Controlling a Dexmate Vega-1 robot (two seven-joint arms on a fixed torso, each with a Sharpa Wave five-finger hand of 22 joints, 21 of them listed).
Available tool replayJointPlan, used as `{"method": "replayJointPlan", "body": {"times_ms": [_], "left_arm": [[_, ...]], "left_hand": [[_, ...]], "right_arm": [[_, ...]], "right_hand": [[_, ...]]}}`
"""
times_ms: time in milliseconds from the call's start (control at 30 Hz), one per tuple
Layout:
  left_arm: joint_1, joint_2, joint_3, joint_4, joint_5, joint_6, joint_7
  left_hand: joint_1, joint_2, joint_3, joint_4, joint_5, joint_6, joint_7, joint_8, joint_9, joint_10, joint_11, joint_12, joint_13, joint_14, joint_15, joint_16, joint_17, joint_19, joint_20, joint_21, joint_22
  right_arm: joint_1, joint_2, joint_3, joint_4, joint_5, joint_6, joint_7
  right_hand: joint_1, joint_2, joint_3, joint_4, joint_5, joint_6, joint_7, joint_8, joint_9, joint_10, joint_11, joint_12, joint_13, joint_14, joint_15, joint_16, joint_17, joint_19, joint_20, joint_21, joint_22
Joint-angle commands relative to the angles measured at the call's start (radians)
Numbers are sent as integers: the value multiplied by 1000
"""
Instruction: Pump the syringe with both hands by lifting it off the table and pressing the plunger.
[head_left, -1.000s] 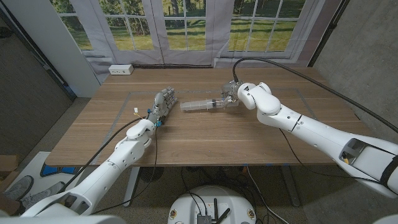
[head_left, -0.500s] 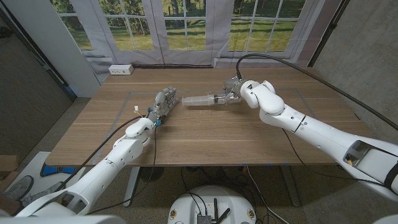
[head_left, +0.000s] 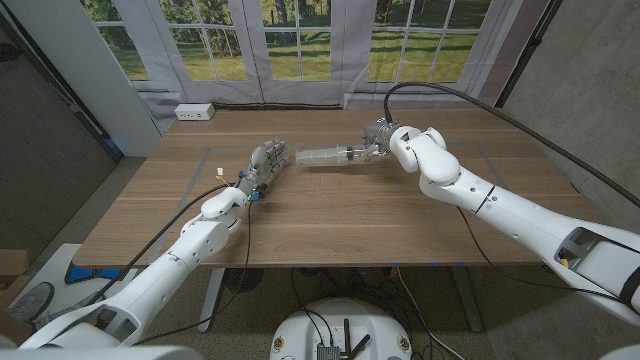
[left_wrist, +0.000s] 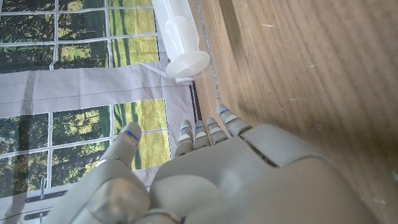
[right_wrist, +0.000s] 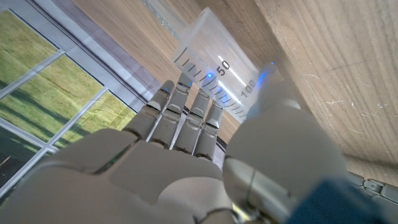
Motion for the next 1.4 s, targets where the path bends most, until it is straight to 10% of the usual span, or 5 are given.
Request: {"method": "replayJointPlan", "body": {"times_ms": [33,600,1400], "left_arm": [[-3,16,2,-48,-12,46,8],[-15,23,13,-118,53,61,103],[6,56,29,-227,175,101,239]], "left_hand": [[1,68,3,-10,0,6,-5,2,3,4,8,-1,3,5,3,3,1,10,1,8,4],[10,61,2,-28,-1,-2,3,-1,2,-6,17,-4,3,0,4,0,0,18,4,9,4],[71,38,18,-124,13,38,-25,11,1,39,-12,11,3,28,-9,7,2,45,25,11,2]], "right_arm": [[-4,1,18,9,-14,-15,-21],[-6,16,29,18,-17,-48,-59],[-51,22,60,-12,7,-119,-159]], "right_hand": [[212,172,-2,-10,6,118,-100,-6,6,80,-68,-5,7,42,-175,3,-7,11,-51,6,3],[253,171,-22,-1,4,144,-96,-20,9,117,-63,-1,17,104,-177,-18,-16,25,-71,4,4],[265,176,-42,2,3,178,-93,-37,9,123,-60,-20,19,160,-178,-49,-9,53,-107,4,4]]}}
